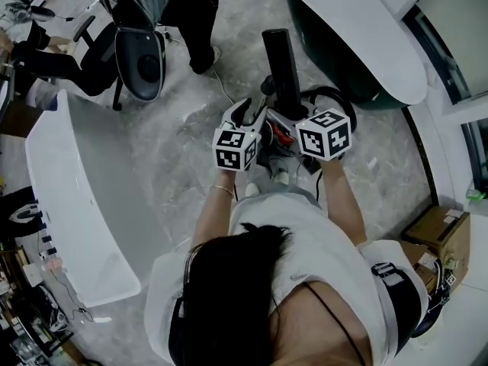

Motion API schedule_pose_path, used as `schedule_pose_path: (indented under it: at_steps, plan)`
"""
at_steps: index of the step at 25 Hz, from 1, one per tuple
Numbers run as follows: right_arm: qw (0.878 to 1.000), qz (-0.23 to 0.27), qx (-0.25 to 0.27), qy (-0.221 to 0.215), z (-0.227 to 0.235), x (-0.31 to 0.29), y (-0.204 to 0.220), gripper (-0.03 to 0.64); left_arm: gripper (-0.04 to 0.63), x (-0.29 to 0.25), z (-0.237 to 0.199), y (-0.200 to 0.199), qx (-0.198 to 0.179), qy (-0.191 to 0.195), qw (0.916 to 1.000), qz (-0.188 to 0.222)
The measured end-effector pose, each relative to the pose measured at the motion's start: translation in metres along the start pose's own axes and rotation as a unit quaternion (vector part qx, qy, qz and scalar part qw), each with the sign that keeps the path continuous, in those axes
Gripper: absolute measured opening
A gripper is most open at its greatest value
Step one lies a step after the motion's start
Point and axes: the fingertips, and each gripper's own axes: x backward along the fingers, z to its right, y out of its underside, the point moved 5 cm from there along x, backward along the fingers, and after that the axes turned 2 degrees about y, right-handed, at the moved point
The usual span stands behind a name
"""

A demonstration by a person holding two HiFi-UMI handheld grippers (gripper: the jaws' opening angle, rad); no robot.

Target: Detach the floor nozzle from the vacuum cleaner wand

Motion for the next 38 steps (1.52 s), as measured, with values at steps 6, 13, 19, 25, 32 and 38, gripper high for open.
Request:
schedule_pose_path:
  at_steps: [6,13,19,25,32,38]
  plan:
    - [1.000,0.000,-0.003,-0.007,0.002,0.003,0.001,0.114,0.230,-0.012,0.000,0.000,-0.023,0.002,0.9996,-0.018]
    - [1.000,-0.003,-0.008,-0.013,0.002,0.001,-0.001,0.112,0.241,-0.027,-0.008,-0.001,-0.045,0.025,0.9984,-0.024]
    - [1.000,-0.007,-0.008,-0.020,0.003,0.000,-0.002,0.112,0.242,-0.044,-0.004,-0.008,-0.077,0.059,0.9951,-0.018]
    - [0.999,-0.014,-0.005,-0.031,0.004,-0.001,-0.004,0.110,0.242,-0.060,-0.008,-0.015,-0.094,0.090,0.9913,-0.023]
    - [0.999,-0.018,-0.003,-0.041,0.006,-0.003,-0.007,0.110,0.241,-0.075,-0.008,-0.013,-0.114,0.117,0.9859,-0.034]
    - [0.999,-0.017,-0.003,-0.043,0.009,-0.002,-0.008,0.110,0.181,-0.084,-0.005,-0.012,-0.127,0.150,0.9791,-0.053]
